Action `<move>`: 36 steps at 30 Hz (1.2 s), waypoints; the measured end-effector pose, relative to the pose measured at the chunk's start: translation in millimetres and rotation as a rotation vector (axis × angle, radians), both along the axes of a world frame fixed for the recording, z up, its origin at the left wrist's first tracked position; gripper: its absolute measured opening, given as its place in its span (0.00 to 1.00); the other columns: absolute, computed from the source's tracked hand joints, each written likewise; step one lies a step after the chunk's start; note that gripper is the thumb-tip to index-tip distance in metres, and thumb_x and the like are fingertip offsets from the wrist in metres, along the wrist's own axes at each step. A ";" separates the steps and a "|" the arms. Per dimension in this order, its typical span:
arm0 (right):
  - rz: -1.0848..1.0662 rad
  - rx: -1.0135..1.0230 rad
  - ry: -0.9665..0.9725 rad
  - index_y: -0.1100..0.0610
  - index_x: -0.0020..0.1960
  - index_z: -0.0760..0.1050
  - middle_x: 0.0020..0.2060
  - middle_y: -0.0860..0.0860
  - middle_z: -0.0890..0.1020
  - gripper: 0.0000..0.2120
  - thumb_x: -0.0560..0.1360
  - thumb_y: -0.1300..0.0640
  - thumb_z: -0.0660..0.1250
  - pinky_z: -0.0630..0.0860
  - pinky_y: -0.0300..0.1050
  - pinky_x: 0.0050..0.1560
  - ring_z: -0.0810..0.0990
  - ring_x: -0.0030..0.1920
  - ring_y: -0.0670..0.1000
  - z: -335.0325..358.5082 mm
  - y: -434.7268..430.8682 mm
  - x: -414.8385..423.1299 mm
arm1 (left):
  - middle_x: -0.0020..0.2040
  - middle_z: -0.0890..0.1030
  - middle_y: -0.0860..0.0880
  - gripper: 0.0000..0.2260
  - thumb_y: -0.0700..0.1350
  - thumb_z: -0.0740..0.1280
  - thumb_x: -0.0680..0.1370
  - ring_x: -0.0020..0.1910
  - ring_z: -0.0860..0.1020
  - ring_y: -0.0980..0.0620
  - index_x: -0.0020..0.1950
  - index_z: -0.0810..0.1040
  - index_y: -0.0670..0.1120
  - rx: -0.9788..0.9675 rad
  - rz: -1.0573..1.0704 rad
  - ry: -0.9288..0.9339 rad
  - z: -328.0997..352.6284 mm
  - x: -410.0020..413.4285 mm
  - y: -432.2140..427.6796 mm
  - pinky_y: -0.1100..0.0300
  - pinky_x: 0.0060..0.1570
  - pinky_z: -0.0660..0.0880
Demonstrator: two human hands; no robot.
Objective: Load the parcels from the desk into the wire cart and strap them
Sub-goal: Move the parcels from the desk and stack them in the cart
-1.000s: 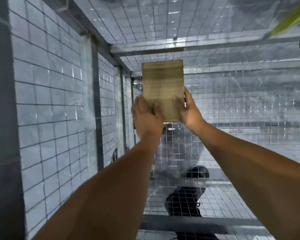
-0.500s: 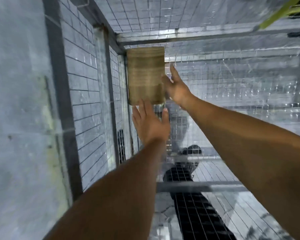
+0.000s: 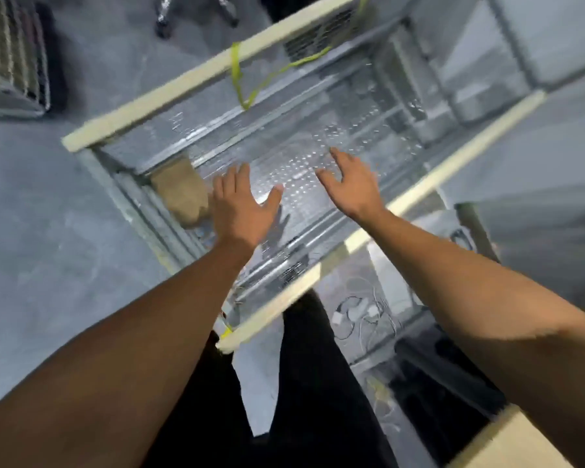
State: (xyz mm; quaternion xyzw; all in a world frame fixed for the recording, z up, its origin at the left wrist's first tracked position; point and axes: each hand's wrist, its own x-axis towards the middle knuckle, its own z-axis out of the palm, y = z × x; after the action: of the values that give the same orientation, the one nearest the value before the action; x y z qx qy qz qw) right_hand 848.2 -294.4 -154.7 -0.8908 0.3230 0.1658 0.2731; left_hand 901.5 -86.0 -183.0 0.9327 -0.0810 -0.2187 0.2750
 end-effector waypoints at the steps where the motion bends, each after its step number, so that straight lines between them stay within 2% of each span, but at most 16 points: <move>1: -0.056 -0.046 -0.040 0.47 0.82 0.62 0.80 0.53 0.66 0.31 0.83 0.37 0.60 0.54 0.65 0.79 0.61 0.80 0.56 23.9 -1.4 -22.5 | 0.82 0.62 0.45 0.36 0.67 0.62 0.80 0.82 0.56 0.40 0.82 0.63 0.49 -0.035 -0.073 -0.009 19.9 -9.4 -6.2 0.45 0.80 0.51; 5: -0.361 -0.169 -0.177 0.46 0.81 0.63 0.80 0.54 0.65 0.30 0.82 0.38 0.61 0.54 0.67 0.79 0.58 0.81 0.56 104.1 4.3 -135.0 | 0.83 0.62 0.45 0.34 0.64 0.63 0.81 0.83 0.54 0.40 0.82 0.63 0.48 -0.136 -0.348 -0.042 89.4 -62.5 -41.1 0.44 0.81 0.50; 9: -0.739 -0.257 -0.145 0.44 0.82 0.61 0.81 0.52 0.63 0.32 0.82 0.36 0.62 0.51 0.65 0.80 0.56 0.83 0.56 146.2 29.0 -286.3 | 0.83 0.60 0.45 0.34 0.64 0.63 0.81 0.83 0.52 0.42 0.83 0.62 0.49 -0.229 -0.682 -0.017 141.1 -159.7 -86.0 0.44 0.81 0.49; 13: -1.094 -0.332 -0.126 0.46 0.83 0.60 0.81 0.53 0.64 0.33 0.81 0.36 0.61 0.53 0.66 0.79 0.56 0.82 0.57 171.1 67.0 -440.5 | 0.82 0.63 0.43 0.33 0.62 0.63 0.82 0.82 0.55 0.40 0.82 0.63 0.48 -0.291 -0.999 0.040 168.1 -286.7 -117.0 0.44 0.80 0.52; 17: -1.370 -0.405 -0.128 0.45 0.83 0.60 0.83 0.52 0.60 0.32 0.82 0.36 0.61 0.45 0.61 0.82 0.50 0.84 0.55 187.1 123.8 -574.3 | 0.81 0.65 0.43 0.34 0.65 0.61 0.81 0.81 0.58 0.41 0.81 0.64 0.47 -0.323 -1.287 0.109 178.5 -427.2 -125.0 0.43 0.79 0.58; 20: -1.532 -0.449 -0.127 0.45 0.83 0.60 0.83 0.52 0.60 0.32 0.82 0.36 0.61 0.45 0.60 0.81 0.50 0.84 0.54 191.9 165.9 -660.0 | 0.81 0.65 0.45 0.34 0.67 0.60 0.81 0.81 0.58 0.43 0.81 0.64 0.49 -0.332 -1.408 0.201 184.2 -533.5 -116.0 0.42 0.78 0.60; 24: -1.734 -0.451 -0.161 0.49 0.82 0.62 0.82 0.54 0.62 0.32 0.82 0.40 0.63 0.49 0.61 0.81 0.53 0.83 0.56 189.2 208.2 -758.7 | 0.81 0.64 0.46 0.32 0.63 0.62 0.82 0.81 0.60 0.47 0.81 0.64 0.48 -0.344 -1.488 0.314 182.0 -654.9 -100.7 0.50 0.78 0.59; 28: -1.792 -0.396 -0.261 0.49 0.83 0.60 0.82 0.54 0.61 0.32 0.83 0.40 0.62 0.53 0.60 0.81 0.54 0.83 0.55 176.7 216.6 -830.5 | 0.80 0.65 0.49 0.32 0.65 0.64 0.81 0.77 0.66 0.47 0.80 0.64 0.50 -0.292 -1.423 0.372 170.6 -747.7 -119.0 0.57 0.66 0.64; 33: -1.834 -0.341 -0.468 0.46 0.83 0.59 0.82 0.50 0.61 0.32 0.82 0.39 0.62 0.57 0.58 0.81 0.55 0.83 0.51 159.2 185.0 -880.8 | 0.79 0.66 0.47 0.37 0.68 0.66 0.78 0.75 0.69 0.44 0.80 0.63 0.50 -0.253 -1.275 0.417 150.6 -824.7 -170.1 0.55 0.61 0.68; 36: -1.865 -0.310 -0.597 0.46 0.83 0.58 0.81 0.49 0.62 0.33 0.82 0.39 0.63 0.65 0.53 0.77 0.60 0.81 0.51 148.9 161.3 -902.1 | 0.77 0.70 0.47 0.37 0.66 0.69 0.77 0.74 0.71 0.44 0.80 0.61 0.51 -0.263 -1.190 0.456 139.5 -855.9 -199.0 0.50 0.65 0.72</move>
State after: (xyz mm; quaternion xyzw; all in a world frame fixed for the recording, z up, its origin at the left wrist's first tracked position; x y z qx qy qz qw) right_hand -53.9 -133.1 -5.8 -0.3111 0.8310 -0.3907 0.2449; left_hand 45.6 -285.0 -43.5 0.6173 -0.5493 -0.5145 0.2290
